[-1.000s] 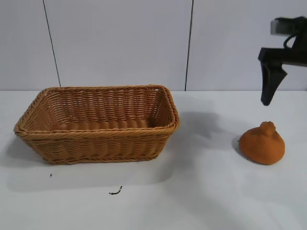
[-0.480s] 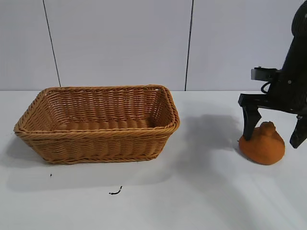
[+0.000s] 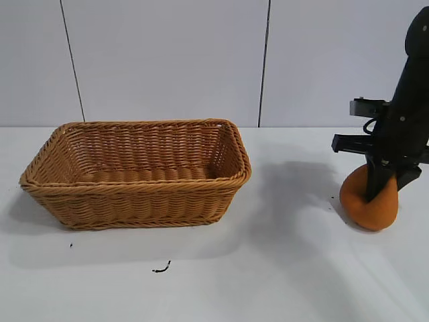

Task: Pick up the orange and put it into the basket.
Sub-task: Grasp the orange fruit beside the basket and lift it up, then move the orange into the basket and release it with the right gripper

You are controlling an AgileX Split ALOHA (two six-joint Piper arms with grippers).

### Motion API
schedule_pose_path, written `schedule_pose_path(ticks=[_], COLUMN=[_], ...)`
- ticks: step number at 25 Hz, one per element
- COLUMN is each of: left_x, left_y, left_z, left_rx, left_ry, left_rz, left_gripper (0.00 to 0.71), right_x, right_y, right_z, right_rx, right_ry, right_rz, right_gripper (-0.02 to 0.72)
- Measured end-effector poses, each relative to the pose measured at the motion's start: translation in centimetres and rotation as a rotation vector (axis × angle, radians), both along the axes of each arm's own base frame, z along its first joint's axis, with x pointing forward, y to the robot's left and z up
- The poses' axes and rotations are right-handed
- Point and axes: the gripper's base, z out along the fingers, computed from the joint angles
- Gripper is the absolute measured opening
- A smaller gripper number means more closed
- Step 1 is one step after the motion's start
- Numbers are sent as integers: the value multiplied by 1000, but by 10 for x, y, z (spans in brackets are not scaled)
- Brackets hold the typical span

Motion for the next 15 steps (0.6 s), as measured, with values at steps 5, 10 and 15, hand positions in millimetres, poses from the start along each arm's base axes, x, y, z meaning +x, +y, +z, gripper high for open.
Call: schedule_pose_path(ticks=[5, 10, 15], left_x=[0, 0, 0], left_y=[0, 0, 0], left_z=[0, 0, 0], left_rx=[0, 0, 0], left_ry=[0, 0, 0], left_rz=[0, 0, 0], left_gripper=[666, 666, 666], right_x=[10, 17, 14], right_y=[5, 38, 88], right_z=[60, 88, 102], right_rx=[-1, 8, 37], right_ry=[-128, -208, -263], right_rz=[20, 86, 162], right_gripper=[52, 52, 52])
